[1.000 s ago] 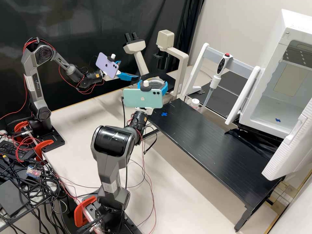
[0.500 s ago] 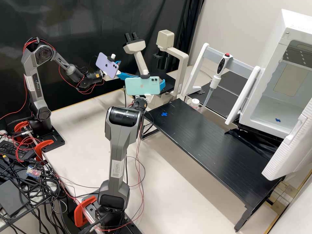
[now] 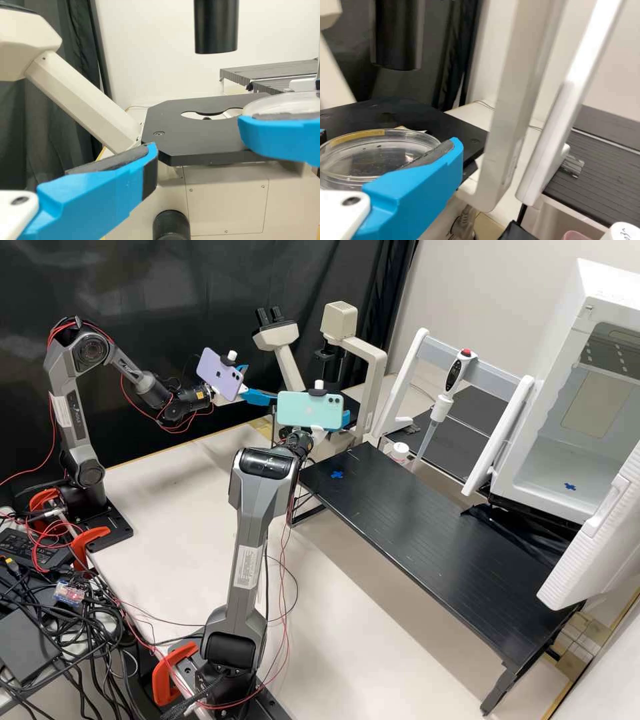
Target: Move the petri dish to the microscope
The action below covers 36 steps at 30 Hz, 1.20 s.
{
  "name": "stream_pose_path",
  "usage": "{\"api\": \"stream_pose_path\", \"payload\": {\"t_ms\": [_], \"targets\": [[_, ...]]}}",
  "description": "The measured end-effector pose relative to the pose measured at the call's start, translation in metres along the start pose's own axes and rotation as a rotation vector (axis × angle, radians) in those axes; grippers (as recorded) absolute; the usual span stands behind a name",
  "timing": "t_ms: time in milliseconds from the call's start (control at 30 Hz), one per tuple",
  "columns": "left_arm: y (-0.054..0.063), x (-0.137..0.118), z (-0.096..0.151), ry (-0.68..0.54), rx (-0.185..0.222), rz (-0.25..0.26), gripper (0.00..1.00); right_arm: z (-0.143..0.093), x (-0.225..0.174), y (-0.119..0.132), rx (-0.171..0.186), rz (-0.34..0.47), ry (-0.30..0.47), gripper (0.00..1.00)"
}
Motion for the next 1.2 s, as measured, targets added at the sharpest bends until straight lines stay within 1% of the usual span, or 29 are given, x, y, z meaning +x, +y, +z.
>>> {"api": "stream_pose_path", "payload": {"t_ms": [67, 100, 467, 500, 533, 567, 667, 767, 800, 833, 900, 1000, 1133, 1167, 1200], "targets": [[0.0, 0.0, 0.0, 0.0, 0.0, 0.0, 1.0, -0.001, 0.008, 0.0, 0.013, -0.005, -0.01, 0.0], [0.0, 0.0, 0.0, 0.0, 0.0, 0.0, 1.0, -0.001, 0.012, 0.001, 0.011, -0.005, -0.017, 0.0], [0.0, 0.0, 0.0, 0.0, 0.0, 0.0, 1.0, -0.011, 0.043, 0.003, -0.031, -0.016, -0.024, 0.0], [0.0, 0.0, 0.0, 0.0, 0.0, 0.0, 1.0, -0.012, 0.045, 0.003, -0.041, -0.021, -0.025, 0.0], [0.0, 0.0, 0.0, 0.0, 0.0, 0.0, 1.0, -0.013, 0.049, 0.003, -0.039, -0.02, -0.03, 0.0], [0.0, 0.0, 0.0, 0.0, 0.0, 0.0, 1.0, -0.014, 0.053, 0.003, -0.05, -0.025, -0.037, 0.0], [0.0, 0.0, 0.0, 0.0, 0.0, 0.0, 1.0, -0.013, 0.064, 0.0, -0.052, -0.025, -0.06, 0.0], [0.0, 0.0, 0.0, 0.0, 0.0, 0.0, 1.0, -0.011, 0.07, -0.004, -0.044, -0.053, -0.083, 0.0], [0.0, 0.0, 0.0, 0.0, 0.0, 0.0, 1.0, -0.011, 0.073, -0.006, -0.049, -0.064, -0.088, 0.0], [0.0, 0.0, 0.0, 0.0, 0.0, 0.0, 1.0, -0.011, 0.075, -0.007, -0.037, -0.071, -0.096, 0.0], [0.0, 0.0, 0.0, 0.0, 0.0, 0.0, 1.0, -0.01, 0.079, -0.01, -0.027, -0.085, -0.107, 0.0], [0.0, 0.0, 0.0, 0.0, 0.0, 0.0, 1.0, -0.01, 0.082, -0.01, -0.011, -0.093, -0.117, 0.0], [0.0, 0.0, 0.0, 0.0, 0.0, 0.0, 1.0, -0.012, 0.082, -0.01, 0.012, -0.122, -0.128, 0.0], [0.0, 0.0, 0.0, 0.0, 0.0, 0.0, 1.0, -0.012, 0.082, -0.01, 0.022, -0.127, -0.131, 0.0], [0.0, 0.0, 0.0, 0.0, 0.0, 0.0, 1.0, -0.012, 0.082, -0.011, 0.024, -0.129, -0.132, 0.0]]}}
